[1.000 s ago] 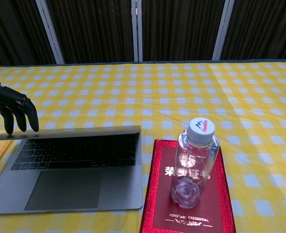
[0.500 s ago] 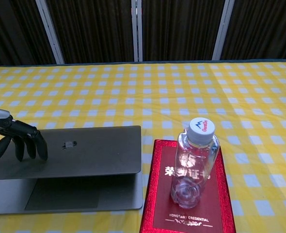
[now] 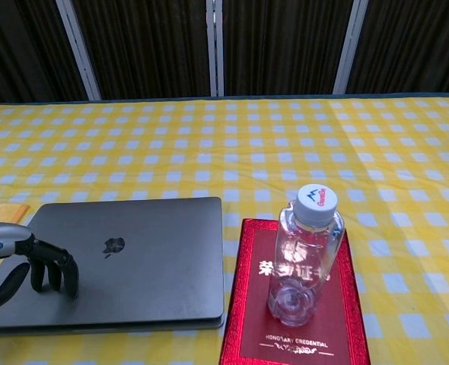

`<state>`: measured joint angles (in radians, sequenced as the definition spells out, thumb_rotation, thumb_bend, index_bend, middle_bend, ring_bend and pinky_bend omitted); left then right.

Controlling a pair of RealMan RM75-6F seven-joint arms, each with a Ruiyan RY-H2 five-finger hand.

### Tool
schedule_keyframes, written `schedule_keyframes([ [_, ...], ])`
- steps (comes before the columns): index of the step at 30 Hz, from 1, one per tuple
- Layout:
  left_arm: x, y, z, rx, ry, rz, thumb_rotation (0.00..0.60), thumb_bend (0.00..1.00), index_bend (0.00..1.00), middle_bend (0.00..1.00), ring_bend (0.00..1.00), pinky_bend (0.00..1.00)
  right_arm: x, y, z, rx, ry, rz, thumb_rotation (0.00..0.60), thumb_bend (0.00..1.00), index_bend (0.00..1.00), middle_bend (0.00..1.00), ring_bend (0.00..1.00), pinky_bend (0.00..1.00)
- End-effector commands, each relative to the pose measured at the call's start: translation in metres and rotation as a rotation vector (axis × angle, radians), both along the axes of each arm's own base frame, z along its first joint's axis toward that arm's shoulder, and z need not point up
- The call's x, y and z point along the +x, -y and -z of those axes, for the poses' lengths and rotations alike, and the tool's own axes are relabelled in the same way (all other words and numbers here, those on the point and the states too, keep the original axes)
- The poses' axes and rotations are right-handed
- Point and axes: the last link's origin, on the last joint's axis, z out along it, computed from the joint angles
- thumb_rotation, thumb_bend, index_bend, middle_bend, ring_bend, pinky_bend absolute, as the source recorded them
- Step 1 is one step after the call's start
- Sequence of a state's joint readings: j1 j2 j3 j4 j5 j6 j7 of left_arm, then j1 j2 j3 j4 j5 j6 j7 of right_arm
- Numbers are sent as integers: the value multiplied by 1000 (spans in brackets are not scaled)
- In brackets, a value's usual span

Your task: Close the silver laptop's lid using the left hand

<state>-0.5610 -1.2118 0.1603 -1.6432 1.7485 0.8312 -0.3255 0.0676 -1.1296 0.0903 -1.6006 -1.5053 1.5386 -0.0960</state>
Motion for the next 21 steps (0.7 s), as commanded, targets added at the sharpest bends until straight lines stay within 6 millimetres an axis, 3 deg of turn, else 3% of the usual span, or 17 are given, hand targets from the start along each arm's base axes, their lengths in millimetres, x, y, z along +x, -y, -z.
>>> schedule_keyframes([
  [1,-5,1,5,-7,-15,-8,600,1000,346,286,300,346,0,0,0,0,1,1,600,0,0,0,0,0],
  [5,-3,1,5,8,15,-13,600,1000,348,285,300,346,-1,0,-1,-1,1,1,600,0,0,0,0,0],
  [8,7,-3,-7,72,97,13,600,1000,349,286,300,345,-1,0,-1,-1,3,1,600,0,0,0,0,0],
  [12,22,-8,-40,216,236,82,600,1000,346,266,279,307,0,0,-1,0,3,-1,600,0,0,0,0,0],
  [15,24,-10,-63,333,276,123,600,976,298,190,158,180,0,0,0,2,4,-4,600,0,0,0,0,0],
  [16,23,-10,-73,392,274,131,600,844,239,122,85,100,1,0,0,3,4,-6,600,0,0,0,0,0],
  [18,16,-10,-86,488,229,125,600,325,82,12,2,4,2,-1,0,5,4,-10,600,0,0,0,0,0],
  [20,6,-9,-98,610,144,97,600,42,9,0,0,0,3,-1,1,7,4,-13,600,0,0,0,0,0],
  [21,2,-8,-102,665,100,85,600,1,0,0,0,0,3,-2,1,7,5,-15,600,0,0,0,0,0],
])
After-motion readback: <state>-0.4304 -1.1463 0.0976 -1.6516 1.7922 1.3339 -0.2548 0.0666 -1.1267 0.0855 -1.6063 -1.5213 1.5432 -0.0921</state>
